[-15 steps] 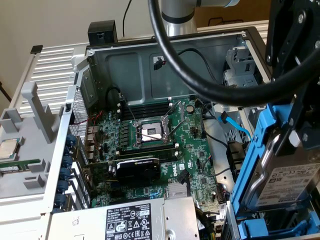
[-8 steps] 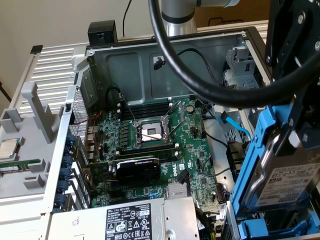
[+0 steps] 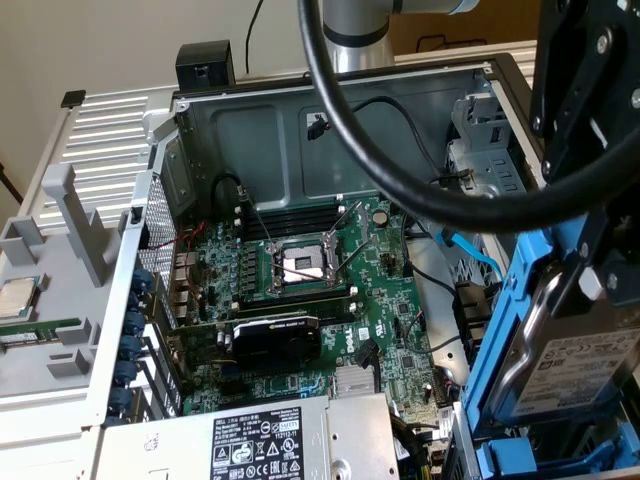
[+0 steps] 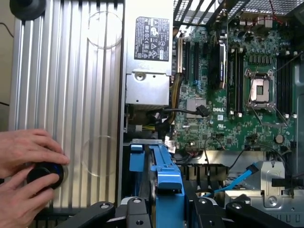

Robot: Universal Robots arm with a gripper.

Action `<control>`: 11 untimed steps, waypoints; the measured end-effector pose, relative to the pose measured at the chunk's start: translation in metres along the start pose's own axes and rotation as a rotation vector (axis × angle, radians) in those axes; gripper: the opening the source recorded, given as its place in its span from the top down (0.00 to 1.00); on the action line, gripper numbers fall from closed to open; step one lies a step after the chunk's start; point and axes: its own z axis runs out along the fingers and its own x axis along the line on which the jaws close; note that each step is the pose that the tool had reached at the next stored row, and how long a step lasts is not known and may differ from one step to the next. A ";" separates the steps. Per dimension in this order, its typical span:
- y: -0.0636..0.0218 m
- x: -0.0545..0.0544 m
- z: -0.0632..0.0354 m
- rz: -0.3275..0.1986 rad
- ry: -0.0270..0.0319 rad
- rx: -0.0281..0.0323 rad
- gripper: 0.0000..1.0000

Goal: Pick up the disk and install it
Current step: 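Insert the disk into the insertion slot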

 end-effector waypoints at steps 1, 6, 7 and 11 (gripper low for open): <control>0.0001 0.000 0.0000 -0.001 0.0000 0.0000 0.64; 0.0026 0.000 0.0003 -0.002 -0.0001 0.0001 0.64; 0.0029 0.000 0.0003 -0.002 -0.0001 0.0000 0.64; 0.0029 0.000 0.0003 -0.002 -0.0001 0.0000 0.64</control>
